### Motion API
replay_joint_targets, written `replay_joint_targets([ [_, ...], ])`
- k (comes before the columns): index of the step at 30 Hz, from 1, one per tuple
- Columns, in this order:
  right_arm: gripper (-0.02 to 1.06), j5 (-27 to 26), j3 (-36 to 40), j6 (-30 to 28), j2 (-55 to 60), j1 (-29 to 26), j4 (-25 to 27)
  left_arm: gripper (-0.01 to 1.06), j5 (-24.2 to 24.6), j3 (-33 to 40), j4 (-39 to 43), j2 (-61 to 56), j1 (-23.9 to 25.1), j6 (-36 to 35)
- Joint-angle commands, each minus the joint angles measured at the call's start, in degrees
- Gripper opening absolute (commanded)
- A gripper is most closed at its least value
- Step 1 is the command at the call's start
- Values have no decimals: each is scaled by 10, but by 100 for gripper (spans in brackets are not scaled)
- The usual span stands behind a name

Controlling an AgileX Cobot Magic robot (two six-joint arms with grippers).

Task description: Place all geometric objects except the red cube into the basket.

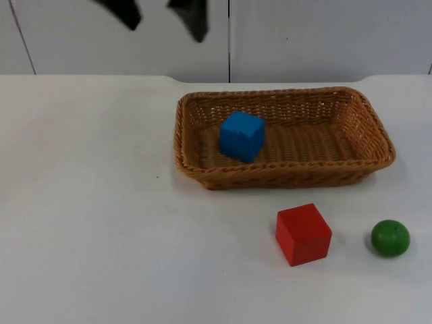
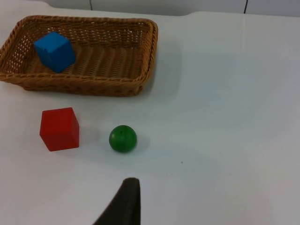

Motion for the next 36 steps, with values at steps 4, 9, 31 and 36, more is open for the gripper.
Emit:
replay_joint_targets([
  [4, 97, -4, 1, -1, -2, -3, 0, 84, -93, 161, 2, -116, 66, -30],
  [9, 97, -4, 1, -1, -2, -3, 0, 84, -131, 283, -2, -208, 120, -31],
  [31, 97, -4, 1, -12, -2, -3, 0, 105, -94, 514, -53, -533, 203, 6],
  [36, 97, -4, 1, -16, -2, -3, 0, 105, -89, 514, -112, -580, 203, 61],
])
